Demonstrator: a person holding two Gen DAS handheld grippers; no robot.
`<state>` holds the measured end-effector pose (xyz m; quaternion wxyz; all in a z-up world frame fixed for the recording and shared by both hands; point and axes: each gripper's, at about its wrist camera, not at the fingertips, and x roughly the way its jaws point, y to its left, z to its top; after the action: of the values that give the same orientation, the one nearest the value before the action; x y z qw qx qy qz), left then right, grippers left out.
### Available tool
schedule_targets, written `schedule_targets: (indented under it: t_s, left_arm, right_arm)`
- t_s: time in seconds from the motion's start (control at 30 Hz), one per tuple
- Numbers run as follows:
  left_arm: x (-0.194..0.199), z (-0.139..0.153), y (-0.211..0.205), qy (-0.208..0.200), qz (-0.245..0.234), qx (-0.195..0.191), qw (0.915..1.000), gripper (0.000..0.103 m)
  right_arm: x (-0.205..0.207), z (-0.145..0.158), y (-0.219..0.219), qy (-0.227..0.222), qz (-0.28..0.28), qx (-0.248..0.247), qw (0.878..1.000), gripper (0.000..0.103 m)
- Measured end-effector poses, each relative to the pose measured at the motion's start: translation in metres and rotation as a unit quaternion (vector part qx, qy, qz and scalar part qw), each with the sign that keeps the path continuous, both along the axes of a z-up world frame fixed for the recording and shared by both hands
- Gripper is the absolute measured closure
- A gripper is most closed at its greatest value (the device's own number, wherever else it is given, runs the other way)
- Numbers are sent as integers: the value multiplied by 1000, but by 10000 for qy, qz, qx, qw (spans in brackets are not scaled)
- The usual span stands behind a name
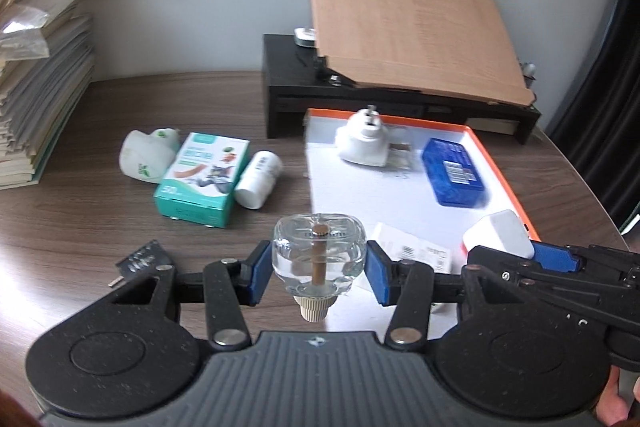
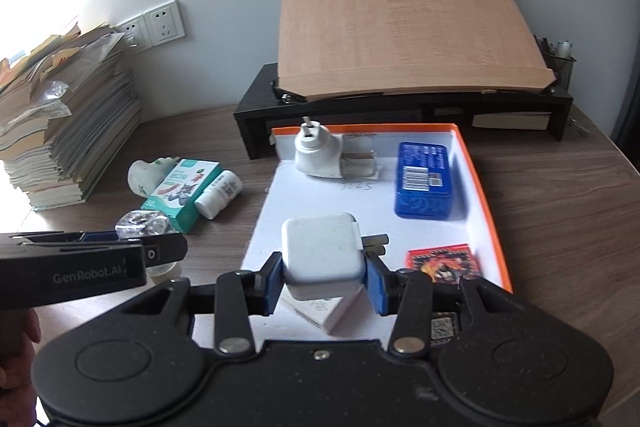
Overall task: Organize rigid objects
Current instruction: 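Carry the glass bottle and white charger cube over the tray with both grippers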
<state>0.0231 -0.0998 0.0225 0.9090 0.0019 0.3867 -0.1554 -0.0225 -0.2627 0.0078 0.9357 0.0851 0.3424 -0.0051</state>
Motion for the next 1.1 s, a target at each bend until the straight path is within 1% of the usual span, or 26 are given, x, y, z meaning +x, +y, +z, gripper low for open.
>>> schedule_targets:
  t_s: [0.47,0.73,1.1]
  left_arm:
    - [-23,1,-41,-9,-391,-14,9992,53]
    - [-33,1,-49,-6,-427,-38,9991,53]
    - [-39,4,-50,-32,-394,-44,9992,53]
  right_arm:
    - [-41,0,-39,3,-354,5,9994,50]
    - [-59,-1,-48,44,-442,11,9990,50]
    - [-65,1,-50,20,-438,13,9990,50]
